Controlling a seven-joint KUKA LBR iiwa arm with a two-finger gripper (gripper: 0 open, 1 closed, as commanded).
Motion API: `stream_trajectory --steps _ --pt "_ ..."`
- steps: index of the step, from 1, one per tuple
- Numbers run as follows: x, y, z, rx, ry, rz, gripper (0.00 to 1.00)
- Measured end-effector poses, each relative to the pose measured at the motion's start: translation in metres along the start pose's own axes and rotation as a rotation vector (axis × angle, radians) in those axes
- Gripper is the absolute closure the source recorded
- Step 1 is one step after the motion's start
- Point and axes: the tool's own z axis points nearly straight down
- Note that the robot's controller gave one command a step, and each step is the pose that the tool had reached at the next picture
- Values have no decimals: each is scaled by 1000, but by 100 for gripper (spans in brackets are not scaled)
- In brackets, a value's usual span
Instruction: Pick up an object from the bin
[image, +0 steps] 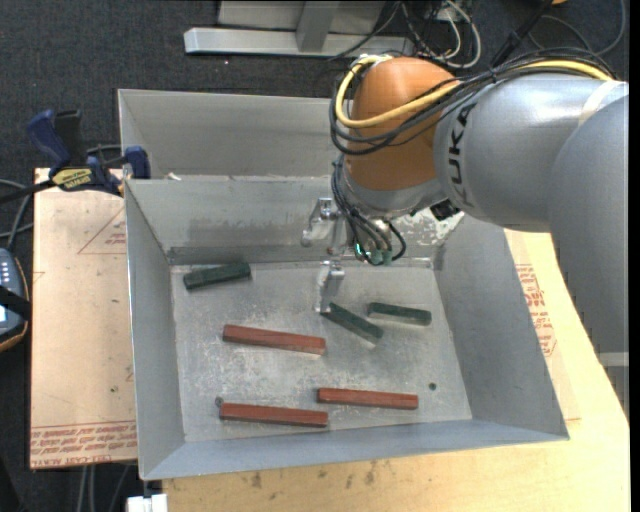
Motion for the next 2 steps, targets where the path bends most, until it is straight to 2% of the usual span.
stream_trajectory --steps 1,2 --pt "-2 0 -5 0 -8 1 0" --pt "11 8 41 -1 -13 70 0"
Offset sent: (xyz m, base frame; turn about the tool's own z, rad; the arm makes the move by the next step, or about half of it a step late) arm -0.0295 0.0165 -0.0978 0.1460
